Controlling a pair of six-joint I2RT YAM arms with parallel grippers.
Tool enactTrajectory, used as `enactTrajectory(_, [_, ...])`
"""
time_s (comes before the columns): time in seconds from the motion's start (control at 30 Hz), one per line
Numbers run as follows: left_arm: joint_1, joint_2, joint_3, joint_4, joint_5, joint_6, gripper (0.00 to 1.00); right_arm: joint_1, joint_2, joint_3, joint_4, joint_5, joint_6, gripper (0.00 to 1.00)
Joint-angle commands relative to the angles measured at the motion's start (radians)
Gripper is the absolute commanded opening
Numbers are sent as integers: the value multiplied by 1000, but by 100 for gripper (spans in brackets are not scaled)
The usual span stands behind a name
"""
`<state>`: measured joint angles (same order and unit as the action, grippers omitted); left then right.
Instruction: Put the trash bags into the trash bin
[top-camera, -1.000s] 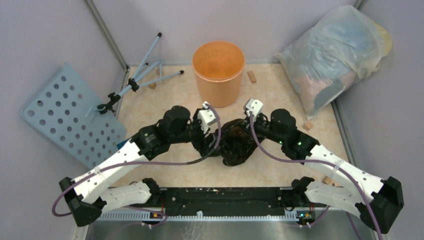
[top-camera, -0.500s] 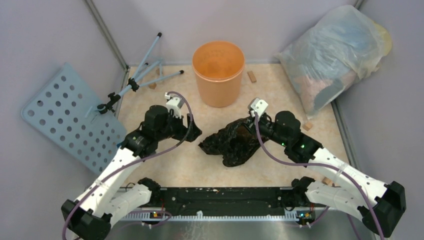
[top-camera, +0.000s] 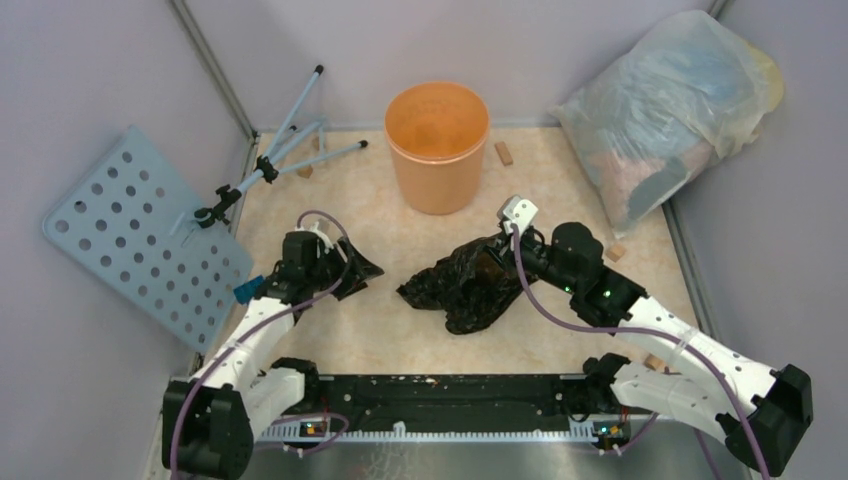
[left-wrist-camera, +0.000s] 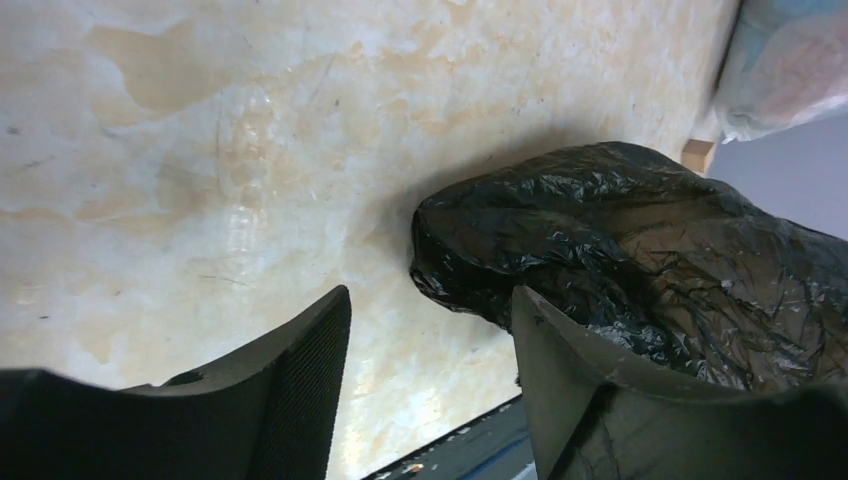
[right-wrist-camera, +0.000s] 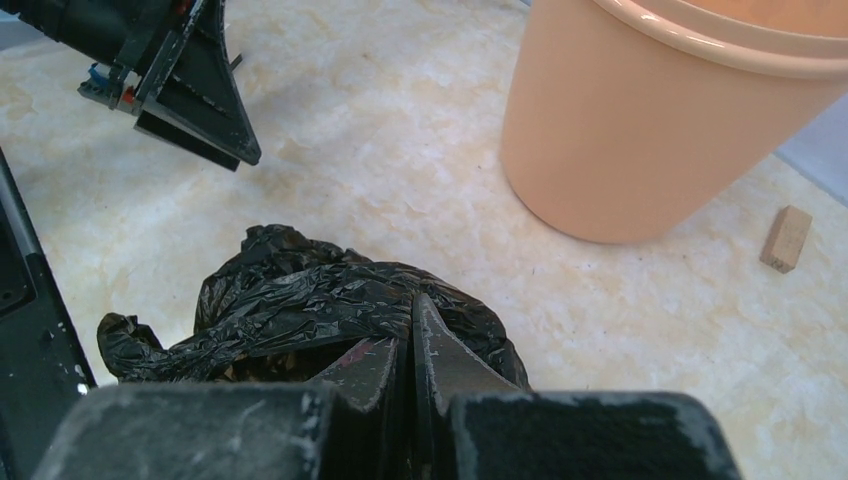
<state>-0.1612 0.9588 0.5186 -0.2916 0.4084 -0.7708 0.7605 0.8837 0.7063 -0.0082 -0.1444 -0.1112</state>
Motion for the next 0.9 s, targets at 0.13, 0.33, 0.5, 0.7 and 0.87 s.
enactTrajectory(0.13, [5, 50, -58, 199, 100, -200, 69, -10, -17, 16, 23, -11, 10, 0])
enactTrajectory(0.33, [-17, 87, -115, 281, 87, -269, 68, -10, -10, 20, 29, -19, 17, 0])
enactTrajectory(0.5, [-82, 152, -122, 355, 70, -305, 67, -10, -10, 21, 28, -24, 21, 0])
enactTrajectory(0.7, [-151, 221, -106, 397, 5, -356, 67, -10, -10, 21, 25, -34, 29, 0])
enactTrajectory(0.87, [-204, 286, -88, 392, -47, -388, 62, -10, -6, 21, 24, -37, 32, 0])
